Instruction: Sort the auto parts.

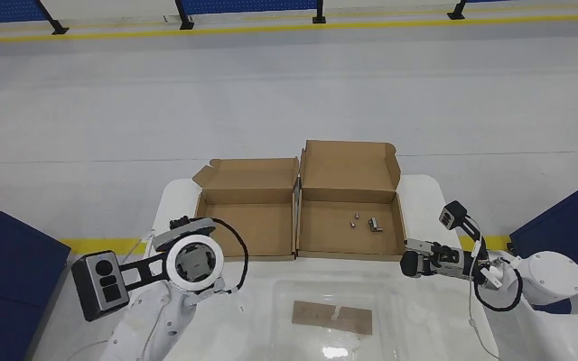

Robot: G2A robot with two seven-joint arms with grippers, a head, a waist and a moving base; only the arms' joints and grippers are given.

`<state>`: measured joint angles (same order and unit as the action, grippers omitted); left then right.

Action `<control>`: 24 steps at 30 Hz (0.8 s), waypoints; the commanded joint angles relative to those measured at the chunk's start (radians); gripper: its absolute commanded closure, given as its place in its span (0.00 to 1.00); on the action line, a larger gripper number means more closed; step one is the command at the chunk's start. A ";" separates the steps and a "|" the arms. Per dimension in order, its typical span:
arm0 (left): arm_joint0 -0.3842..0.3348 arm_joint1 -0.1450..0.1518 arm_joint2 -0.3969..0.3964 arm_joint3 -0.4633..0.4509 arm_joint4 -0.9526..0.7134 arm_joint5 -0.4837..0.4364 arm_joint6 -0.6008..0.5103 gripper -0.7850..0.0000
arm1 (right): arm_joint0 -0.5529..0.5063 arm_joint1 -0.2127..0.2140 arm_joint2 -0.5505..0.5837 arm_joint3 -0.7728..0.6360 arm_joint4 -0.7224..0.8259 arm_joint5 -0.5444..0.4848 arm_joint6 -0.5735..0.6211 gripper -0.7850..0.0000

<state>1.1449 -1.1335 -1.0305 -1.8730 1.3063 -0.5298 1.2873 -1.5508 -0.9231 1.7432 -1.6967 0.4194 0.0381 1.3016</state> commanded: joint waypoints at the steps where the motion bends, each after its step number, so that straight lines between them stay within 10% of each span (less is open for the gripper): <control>1: 0.005 0.001 -0.010 0.008 0.040 0.004 -0.021 1.00 | 0.000 0.000 0.000 0.000 0.000 0.000 0.000 0.00; 24: 0.024 -0.021 -0.024 0.000 -0.024 -0.021 -0.039 1.00 | 0.000 0.000 0.000 0.000 0.000 0.000 0.000 0.00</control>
<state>1.1682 -1.1531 -1.0519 -1.8718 1.2870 -0.5494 1.2521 -1.5508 -0.9231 1.7432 -1.6967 0.4194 0.0381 1.3016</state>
